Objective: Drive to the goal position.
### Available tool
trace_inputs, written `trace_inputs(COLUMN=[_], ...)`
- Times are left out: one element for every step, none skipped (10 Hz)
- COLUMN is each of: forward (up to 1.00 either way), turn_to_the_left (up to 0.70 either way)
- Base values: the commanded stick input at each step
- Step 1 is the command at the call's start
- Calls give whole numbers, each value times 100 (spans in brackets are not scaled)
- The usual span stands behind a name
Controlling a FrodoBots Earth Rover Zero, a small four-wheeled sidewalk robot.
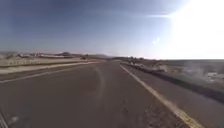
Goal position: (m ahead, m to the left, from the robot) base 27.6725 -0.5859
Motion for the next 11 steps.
trace_inputs(forward=[70, 70, 70, 70, 70, 70, 70, 70, 70, 70, 70], turn_to_the_left=[0, 0, 0, 0, 0, 0, 0, 0, 0, 0, 0])
